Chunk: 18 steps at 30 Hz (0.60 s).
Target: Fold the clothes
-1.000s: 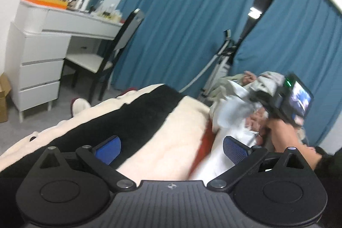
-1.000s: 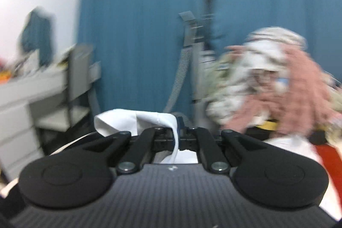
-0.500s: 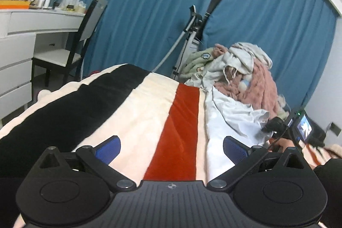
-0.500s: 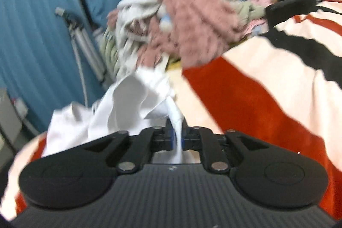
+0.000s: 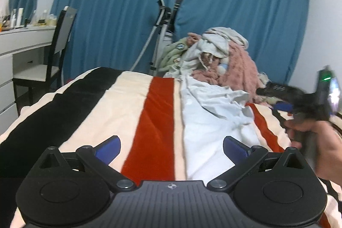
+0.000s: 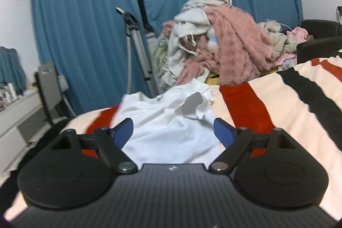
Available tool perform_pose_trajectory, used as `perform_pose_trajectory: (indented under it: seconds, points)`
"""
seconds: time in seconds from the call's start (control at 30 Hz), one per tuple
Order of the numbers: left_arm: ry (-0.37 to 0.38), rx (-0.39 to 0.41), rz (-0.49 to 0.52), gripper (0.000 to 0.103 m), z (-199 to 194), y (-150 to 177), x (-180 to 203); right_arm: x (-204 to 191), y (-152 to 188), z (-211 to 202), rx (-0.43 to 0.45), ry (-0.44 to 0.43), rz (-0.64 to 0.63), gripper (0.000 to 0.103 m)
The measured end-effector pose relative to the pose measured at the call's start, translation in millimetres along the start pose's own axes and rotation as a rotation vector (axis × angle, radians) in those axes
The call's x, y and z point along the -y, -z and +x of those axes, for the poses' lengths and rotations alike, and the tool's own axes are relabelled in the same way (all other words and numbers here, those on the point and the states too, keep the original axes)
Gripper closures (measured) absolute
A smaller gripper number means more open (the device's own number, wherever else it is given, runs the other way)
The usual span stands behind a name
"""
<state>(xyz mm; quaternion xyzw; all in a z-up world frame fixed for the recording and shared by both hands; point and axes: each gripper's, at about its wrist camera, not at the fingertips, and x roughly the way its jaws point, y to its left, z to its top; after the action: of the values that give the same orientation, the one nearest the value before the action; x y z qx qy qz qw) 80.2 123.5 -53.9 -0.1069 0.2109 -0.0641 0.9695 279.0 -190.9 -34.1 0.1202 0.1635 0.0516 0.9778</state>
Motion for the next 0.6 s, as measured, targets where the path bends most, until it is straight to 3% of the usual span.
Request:
perform_pose_trajectory:
  seconds: [0.13, 0.33, 0.43, 0.6]
  points:
    - [0.017, -0.006, 0.022, 0.0, -22.2, 1.4, 8.2, -8.4, 3.1, -85.7, 0.004, -0.048, -0.001, 0.02]
    - [0.046, -0.031, 0.048, 0.0, -56.1, 6.3, 23.0, -20.0, 39.1, -197.5, 0.031, -0.059, -0.035, 0.02]
    - [0.061, -0.048, 0.073, 0.0, -62.8, 10.8, 31.9, -19.6, 63.3, -237.6, 0.024, -0.035, -0.025, 0.02]
    - [0.074, -0.061, 0.118, 0.0, -69.9, 17.3, 43.7, -18.5, 77.3, -257.4, 0.003, -0.029, -0.013, 0.019]
